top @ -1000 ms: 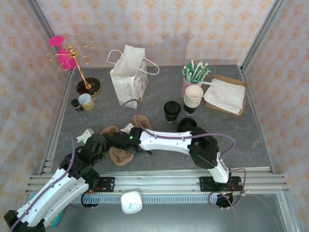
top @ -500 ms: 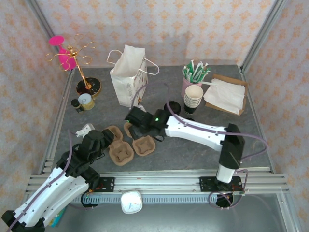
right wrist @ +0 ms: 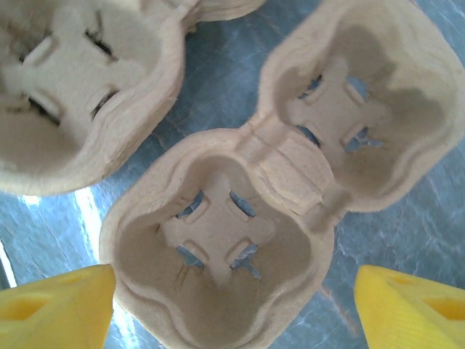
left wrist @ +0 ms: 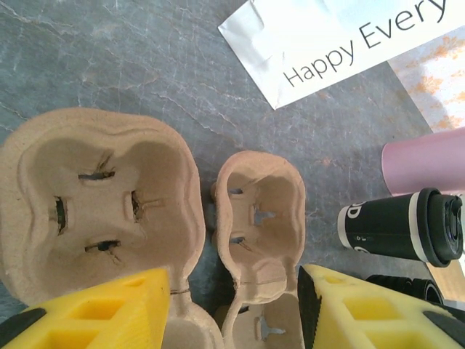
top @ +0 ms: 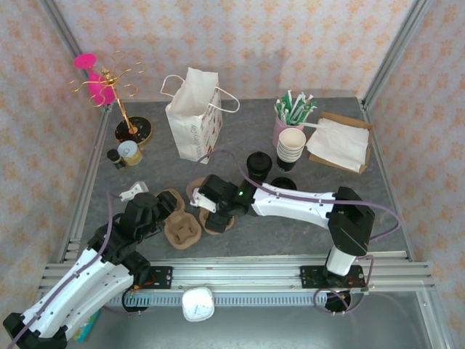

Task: Pack the takeout coffee

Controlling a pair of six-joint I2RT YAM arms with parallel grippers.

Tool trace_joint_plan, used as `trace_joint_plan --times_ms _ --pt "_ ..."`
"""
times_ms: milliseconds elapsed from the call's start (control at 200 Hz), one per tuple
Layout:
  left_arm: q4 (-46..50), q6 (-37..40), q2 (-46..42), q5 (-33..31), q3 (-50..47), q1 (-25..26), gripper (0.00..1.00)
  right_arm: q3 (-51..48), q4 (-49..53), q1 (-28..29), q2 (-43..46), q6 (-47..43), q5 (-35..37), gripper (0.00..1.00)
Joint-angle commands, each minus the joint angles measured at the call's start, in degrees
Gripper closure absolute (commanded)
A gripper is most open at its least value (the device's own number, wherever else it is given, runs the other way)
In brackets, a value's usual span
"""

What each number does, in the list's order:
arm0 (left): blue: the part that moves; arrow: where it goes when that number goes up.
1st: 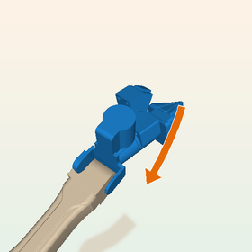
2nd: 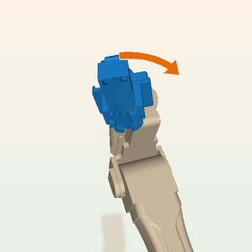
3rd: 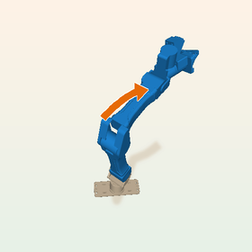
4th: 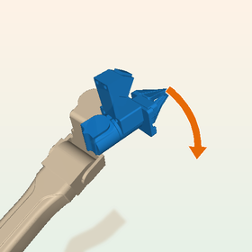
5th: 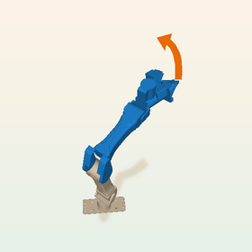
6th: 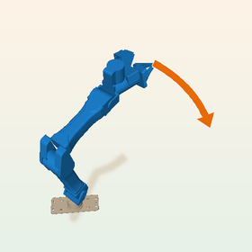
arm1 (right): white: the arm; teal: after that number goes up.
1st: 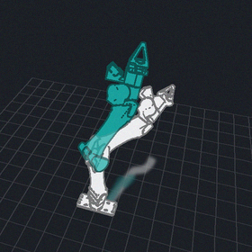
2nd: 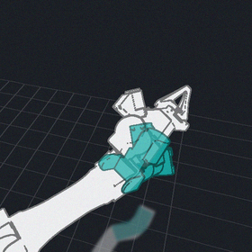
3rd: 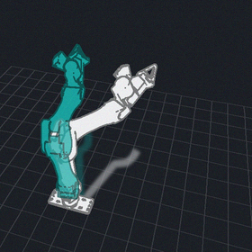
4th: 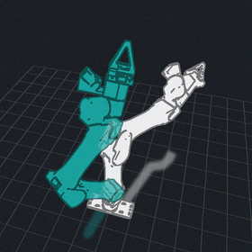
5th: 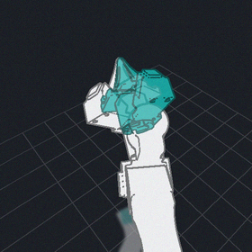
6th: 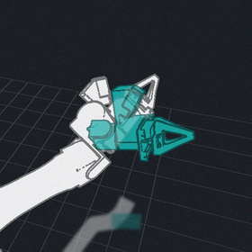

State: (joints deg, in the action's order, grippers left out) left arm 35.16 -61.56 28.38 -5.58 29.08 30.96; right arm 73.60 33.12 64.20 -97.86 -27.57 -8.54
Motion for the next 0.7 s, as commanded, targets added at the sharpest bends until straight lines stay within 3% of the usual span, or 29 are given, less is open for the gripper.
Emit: trace_joint_plan --times_ms 0,275,696 --pt "1.8 1.5 -0.8 -3.6 1.7 -0.5 0.48 -0.2 -3.9 -0.6 -0.6 -13.6 -1.8 0.15" --pt "3.9 1.8 -2.9 -5.1 1.9 -0.5 0.48 4.4 1.0 -2.8 -7.1 -22.5 -1.9 0.17" --pt "4.6 1.5 -3.1 -7.0 0.9 -0.6 0.48 5.5 -4.8 -3.3 -11.7 -29.1 -0.3 0.13"
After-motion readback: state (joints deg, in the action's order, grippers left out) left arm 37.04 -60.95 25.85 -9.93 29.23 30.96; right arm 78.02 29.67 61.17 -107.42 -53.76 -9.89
